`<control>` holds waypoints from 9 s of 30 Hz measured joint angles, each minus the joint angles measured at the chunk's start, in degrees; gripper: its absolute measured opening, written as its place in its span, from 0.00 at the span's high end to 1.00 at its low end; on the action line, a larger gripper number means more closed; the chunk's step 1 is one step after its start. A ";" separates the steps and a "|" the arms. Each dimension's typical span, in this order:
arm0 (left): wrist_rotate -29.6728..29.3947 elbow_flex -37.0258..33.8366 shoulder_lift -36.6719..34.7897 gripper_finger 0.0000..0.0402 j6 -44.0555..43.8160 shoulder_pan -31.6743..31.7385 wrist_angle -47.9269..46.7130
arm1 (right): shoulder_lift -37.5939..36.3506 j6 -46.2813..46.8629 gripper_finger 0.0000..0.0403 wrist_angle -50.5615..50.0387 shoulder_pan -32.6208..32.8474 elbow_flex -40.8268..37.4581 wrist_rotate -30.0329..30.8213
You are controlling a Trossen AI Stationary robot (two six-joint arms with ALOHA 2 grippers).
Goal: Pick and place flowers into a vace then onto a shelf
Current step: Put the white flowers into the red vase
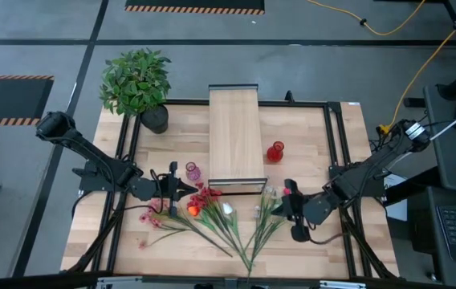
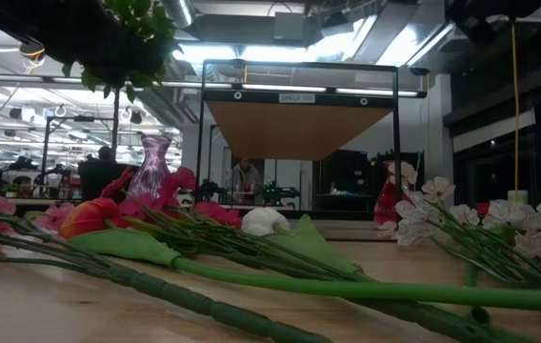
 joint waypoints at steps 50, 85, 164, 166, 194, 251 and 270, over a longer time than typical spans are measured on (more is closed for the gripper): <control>-0.29 0.00 -0.02 0.99 -1.55 0.01 0.37 | 34.47 41.26 0.97 -32.97 2.10 36.68 -1.70; -0.08 0.00 -0.02 0.99 -0.50 0.06 0.46 | 41.10 57.27 0.57 -37.24 0.24 36.63 -4.62; 0.02 -0.02 -0.02 0.99 -0.52 0.07 0.42 | 47.41 72.89 0.74 -27.52 0.20 30.21 -4.22; 0.02 -0.02 -0.02 0.99 -0.52 0.07 0.42 | 47.43 72.95 0.83 -27.75 0.20 30.17 -4.27; -0.25 -0.04 -0.02 0.99 -0.52 0.05 0.44 | 39.53 74.73 1.00 -35.51 4.05 30.01 0.08; -0.69 -0.04 -0.01 0.99 2.60 0.07 0.91 | 9.90 60.27 1.00 -68.29 -1.86 30.14 18.18; -0.66 -0.04 -0.01 0.99 2.56 0.07 1.36 | 3.72 26.55 1.00 -54.13 -20.06 30.14 14.86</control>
